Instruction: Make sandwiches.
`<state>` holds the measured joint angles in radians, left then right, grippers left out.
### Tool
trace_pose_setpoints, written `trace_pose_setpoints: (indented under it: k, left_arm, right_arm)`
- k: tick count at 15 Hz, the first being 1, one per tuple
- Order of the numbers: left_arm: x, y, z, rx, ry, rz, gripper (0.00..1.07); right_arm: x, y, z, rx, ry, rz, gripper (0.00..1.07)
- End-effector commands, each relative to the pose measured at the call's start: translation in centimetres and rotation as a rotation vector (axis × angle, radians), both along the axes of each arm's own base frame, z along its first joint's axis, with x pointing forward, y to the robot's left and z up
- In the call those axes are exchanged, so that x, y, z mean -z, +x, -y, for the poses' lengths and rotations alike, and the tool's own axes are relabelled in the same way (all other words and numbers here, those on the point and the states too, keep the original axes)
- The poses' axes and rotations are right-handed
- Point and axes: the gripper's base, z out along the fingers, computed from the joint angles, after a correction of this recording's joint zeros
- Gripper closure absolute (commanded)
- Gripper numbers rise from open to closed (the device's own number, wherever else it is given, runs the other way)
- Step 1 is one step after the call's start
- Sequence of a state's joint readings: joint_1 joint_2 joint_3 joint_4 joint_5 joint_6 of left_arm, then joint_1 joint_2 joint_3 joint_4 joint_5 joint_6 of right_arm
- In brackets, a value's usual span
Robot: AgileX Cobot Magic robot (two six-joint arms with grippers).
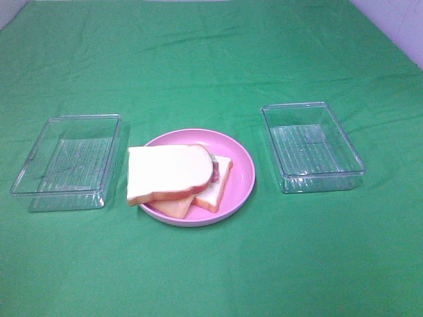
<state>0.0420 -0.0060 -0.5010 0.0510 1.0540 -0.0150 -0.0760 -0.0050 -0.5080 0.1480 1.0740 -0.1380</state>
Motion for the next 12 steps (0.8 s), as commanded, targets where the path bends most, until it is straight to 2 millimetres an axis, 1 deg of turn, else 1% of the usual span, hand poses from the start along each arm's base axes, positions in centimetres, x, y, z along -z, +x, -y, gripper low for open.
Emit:
trace_pose_setpoints:
  k: [1,12]
  left_arm:
    - [0.03,-0.23,0.08,0.002,-0.006,0.026,0.35]
    - [0.03,-0.23,0.09,0.004,-0.008,0.026,0.35]
  right_arm:
    - [-0.01,-0.16,-0.02,-0.001,-0.008,0.026,0.38]
    - [-0.01,-0.16,0.01,0.001,-0.010,0.025,0.38]
